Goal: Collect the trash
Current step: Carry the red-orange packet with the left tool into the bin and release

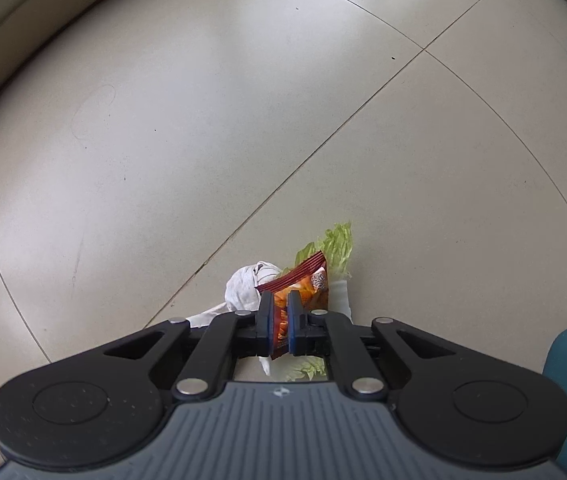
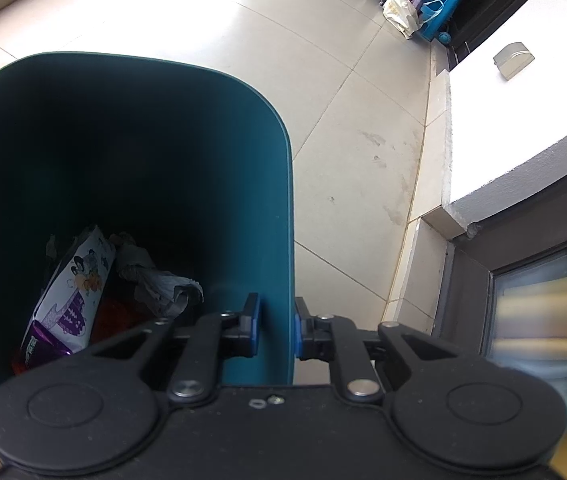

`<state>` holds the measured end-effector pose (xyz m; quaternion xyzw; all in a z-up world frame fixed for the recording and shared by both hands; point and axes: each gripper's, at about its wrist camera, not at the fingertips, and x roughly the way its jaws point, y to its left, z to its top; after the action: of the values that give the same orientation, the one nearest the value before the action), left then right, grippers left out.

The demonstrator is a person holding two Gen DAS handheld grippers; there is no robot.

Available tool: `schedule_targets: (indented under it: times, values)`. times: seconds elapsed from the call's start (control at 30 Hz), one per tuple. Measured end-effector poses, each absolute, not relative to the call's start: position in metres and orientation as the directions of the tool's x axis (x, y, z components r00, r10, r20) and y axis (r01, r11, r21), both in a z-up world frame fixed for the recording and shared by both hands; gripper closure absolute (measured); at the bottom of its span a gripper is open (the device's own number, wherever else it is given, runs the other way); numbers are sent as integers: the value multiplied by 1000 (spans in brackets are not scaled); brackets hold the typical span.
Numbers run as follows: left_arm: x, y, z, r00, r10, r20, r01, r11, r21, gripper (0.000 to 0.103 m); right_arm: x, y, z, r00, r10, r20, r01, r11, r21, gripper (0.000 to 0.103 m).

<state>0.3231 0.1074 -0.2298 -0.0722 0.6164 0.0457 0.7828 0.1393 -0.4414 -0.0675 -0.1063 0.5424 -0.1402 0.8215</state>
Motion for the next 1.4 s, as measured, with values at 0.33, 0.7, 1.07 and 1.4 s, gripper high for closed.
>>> schedule_targets:
  times: [0.33, 0.7, 1.07, 1.4]
  values:
    - [332, 90, -258, 233, -38, -972, -193, 978, -85, 36, 139, -442, -68, 367, -351, -861, 121, 936, -330, 88]
    - [347, 79, -288, 189, 48, -981, -178, 984, 14, 50, 141, -439, -71, 358, -371, -857, 139, 929, -344, 87]
    - [338, 86, -271, 199, 62, -978, -209, 978, 19, 62, 141, -439, -72, 361, -372, -855, 130, 928, -350, 87]
    - [313, 94, -226, 229, 39, -973, -240, 971, -17, 66, 139, -441, -70, 372, -350, -860, 102, 936, -337, 88]
